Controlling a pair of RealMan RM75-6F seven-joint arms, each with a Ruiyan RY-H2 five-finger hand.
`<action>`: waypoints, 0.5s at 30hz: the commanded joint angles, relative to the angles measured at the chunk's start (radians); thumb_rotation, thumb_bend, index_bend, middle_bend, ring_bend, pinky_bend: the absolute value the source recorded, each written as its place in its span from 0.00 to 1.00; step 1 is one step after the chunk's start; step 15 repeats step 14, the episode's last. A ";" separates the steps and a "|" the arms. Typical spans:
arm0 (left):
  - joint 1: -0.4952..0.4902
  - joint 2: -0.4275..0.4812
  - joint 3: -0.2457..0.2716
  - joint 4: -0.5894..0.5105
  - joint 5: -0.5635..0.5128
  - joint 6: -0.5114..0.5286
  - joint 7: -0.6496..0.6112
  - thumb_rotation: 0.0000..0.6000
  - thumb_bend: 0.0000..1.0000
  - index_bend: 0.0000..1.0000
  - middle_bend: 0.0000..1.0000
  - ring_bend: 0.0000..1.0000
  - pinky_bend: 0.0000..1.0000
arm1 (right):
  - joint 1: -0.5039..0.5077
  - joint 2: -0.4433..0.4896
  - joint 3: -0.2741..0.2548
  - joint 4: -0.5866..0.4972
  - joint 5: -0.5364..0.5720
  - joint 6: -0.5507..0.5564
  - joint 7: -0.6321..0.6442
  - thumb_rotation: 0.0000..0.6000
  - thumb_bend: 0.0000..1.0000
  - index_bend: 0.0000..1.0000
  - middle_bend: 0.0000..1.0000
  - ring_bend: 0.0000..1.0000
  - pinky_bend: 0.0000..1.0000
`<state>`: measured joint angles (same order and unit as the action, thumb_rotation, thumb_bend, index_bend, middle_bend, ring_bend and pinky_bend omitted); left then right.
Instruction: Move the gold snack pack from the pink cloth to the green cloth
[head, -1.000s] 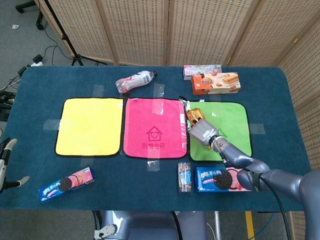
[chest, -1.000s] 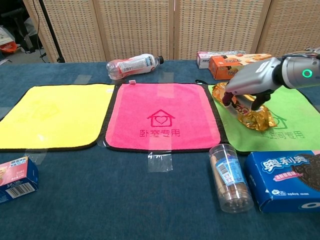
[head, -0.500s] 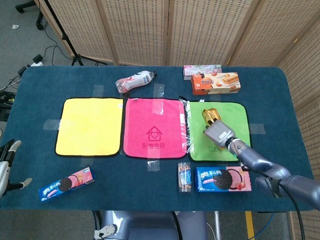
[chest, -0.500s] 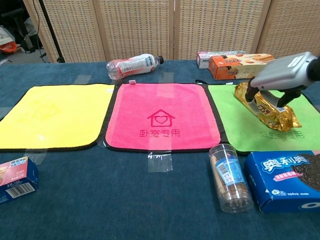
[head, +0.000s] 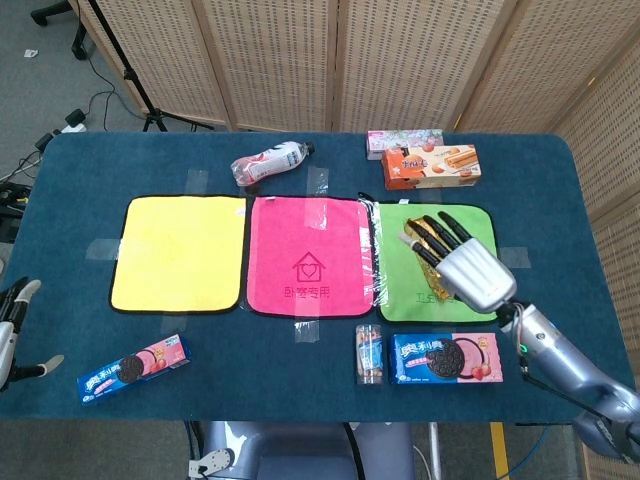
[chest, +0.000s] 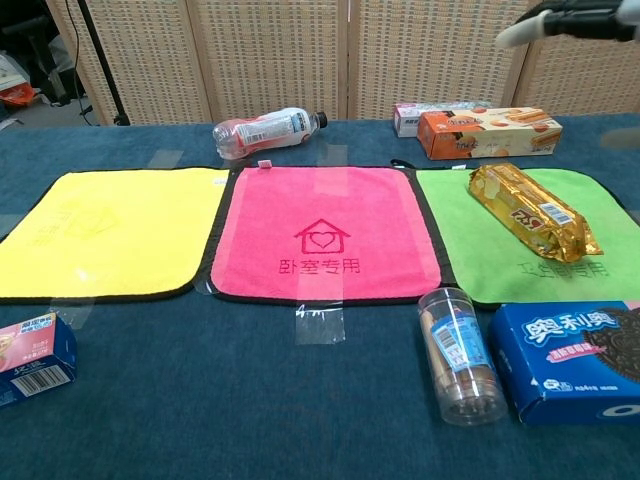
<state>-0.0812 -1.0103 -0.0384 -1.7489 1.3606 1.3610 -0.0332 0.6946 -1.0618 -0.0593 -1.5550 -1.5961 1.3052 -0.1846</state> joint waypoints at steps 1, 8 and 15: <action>-0.001 -0.001 0.004 0.044 0.039 0.011 -0.050 1.00 0.01 0.00 0.00 0.00 0.00 | -0.185 0.001 -0.019 -0.037 0.041 0.172 0.065 1.00 0.00 0.00 0.00 0.00 0.00; 0.021 -0.042 0.009 0.125 0.127 0.102 -0.119 1.00 0.01 0.00 0.00 0.00 0.00 | -0.364 -0.067 -0.019 -0.049 0.106 0.315 0.051 1.00 0.00 0.00 0.00 0.00 0.00; 0.038 -0.053 0.019 0.155 0.171 0.152 -0.141 1.00 0.01 0.00 0.00 0.00 0.00 | -0.448 -0.093 -0.023 -0.039 0.126 0.335 0.081 1.00 0.00 0.00 0.00 0.00 0.00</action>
